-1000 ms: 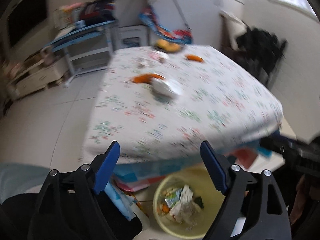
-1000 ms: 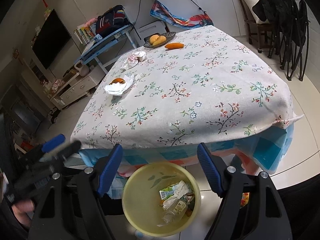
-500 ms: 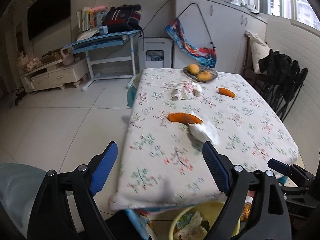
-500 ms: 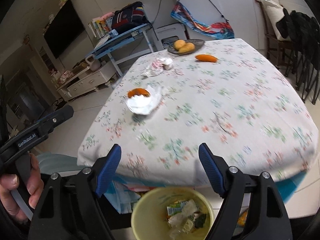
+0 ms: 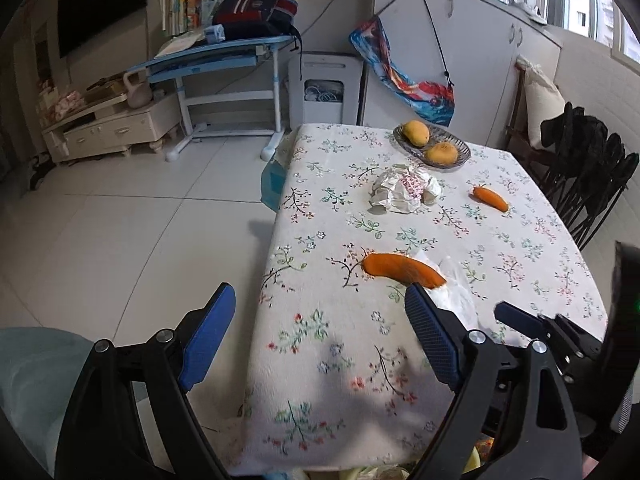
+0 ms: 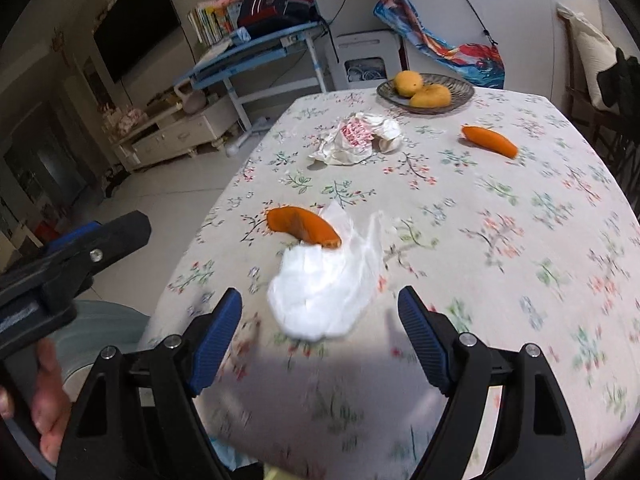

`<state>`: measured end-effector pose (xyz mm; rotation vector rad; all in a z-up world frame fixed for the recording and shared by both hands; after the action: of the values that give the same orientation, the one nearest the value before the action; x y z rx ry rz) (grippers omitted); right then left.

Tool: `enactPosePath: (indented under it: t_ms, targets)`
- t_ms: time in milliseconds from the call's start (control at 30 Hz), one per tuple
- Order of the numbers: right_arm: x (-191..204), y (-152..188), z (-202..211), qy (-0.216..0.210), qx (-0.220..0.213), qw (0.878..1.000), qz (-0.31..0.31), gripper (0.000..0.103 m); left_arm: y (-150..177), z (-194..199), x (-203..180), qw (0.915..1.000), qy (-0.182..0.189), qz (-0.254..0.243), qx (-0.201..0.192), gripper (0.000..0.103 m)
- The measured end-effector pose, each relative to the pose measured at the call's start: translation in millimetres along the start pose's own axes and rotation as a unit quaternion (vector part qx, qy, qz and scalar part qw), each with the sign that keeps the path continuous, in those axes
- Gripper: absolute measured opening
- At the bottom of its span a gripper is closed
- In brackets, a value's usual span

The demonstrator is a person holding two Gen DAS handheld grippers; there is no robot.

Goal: Collect trash
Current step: 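Grasp the white tissue with the right gripper while the left gripper grasps the orange peel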

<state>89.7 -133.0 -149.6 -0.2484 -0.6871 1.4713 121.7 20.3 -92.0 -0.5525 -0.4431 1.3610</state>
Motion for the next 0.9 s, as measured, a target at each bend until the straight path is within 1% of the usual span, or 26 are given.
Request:
enactPosePath:
  t_ms: [100, 167, 200, 233, 267, 300, 333, 367, 433, 533, 600, 667, 800, 900]
  targets:
    - [-2, -7, -13, 0.007, 0.009, 1.000, 0.005, 0.077, -6, -12, 0, 0.9999, -0.002, -0.002, 0.012, 0.083]
    - [-4, -9, -20, 0.013, 0.016, 1.000, 0.010, 0.075, -8, -18, -1, 0.9998, -0.002, -0.003, 0.019, 0.083]
    - [-4, -9, -22, 0.014, 0.020, 1.000, 0.012, 0.068, -10, -22, -3, 0.9997, -0.002, -0.007, 0.022, 0.083]
    - [-6, -10, -26, 0.014, 0.027, 0.999, 0.016, 0.058, -12, -26, -5, 0.9996, -0.003, -0.011, 0.025, 0.083]
    - [-7, -9, -28, 0.015, 0.032, 0.999, 0.020, 0.056, -11, -28, -8, 0.9995, -0.003, -0.017, 0.027, 0.083]
    - [-9, -9, -27, 0.020, 0.030, 0.999, 0.028, 0.049, -12, -31, -12, 0.9993, -0.003, -0.023, 0.030, 0.083]
    - [-10, -9, -27, 0.019, 0.032, 0.999, 0.032, 0.041, -12, -34, -15, 0.9990, -0.003, -0.030, 0.033, 0.083]
    - [-12, -9, -26, 0.014, 0.034, 0.999, 0.034, 0.036, -11, -37, -18, 0.9986, -0.002, -0.038, 0.038, 0.083]
    - [-16, -9, -24, 0.005, 0.045, 0.998, 0.041, 0.026, -9, -42, -26, 0.9975, 0.001, -0.053, 0.047, 0.083]
    - [-19, -5, -18, 0.012, 0.062, 0.995, 0.075, 0.016, -5, -47, -42, 0.9947, 0.003, -0.089, 0.051, 0.083]
    - [-24, -2, -13, 0.017, 0.073, 0.993, 0.089, 0.013, -5, -48, -54, 0.9924, 0.005, -0.114, 0.047, 0.083]
    - [-32, -1, -5, 0.021, 0.081, 0.992, 0.093, 0.012, -6, -50, -63, 0.9897, 0.011, -0.135, 0.045, 0.083]
    - [-52, 2, 8, 0.022, 0.081, 0.994, 0.071, 0.012, -13, -58, -76, 0.9857, 0.018, -0.163, 0.040, 0.083]
    - [-67, 3, 15, 0.036, 0.072, 0.995, 0.053, 0.012, -19, -69, -84, 0.9841, 0.025, -0.170, 0.043, 0.083]
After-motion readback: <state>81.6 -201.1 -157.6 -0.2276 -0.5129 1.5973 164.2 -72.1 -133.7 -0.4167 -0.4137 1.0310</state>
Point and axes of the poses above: each gripper's, at about its wrist camera, not at the fingertips, and z roughly against the way its jaws point, x to its left, y to its underside, the point moved 4 cm from there along -z, roughly the way its jaws point, and after that the axes turned 6 degrees about x, right-handed, at the moved point
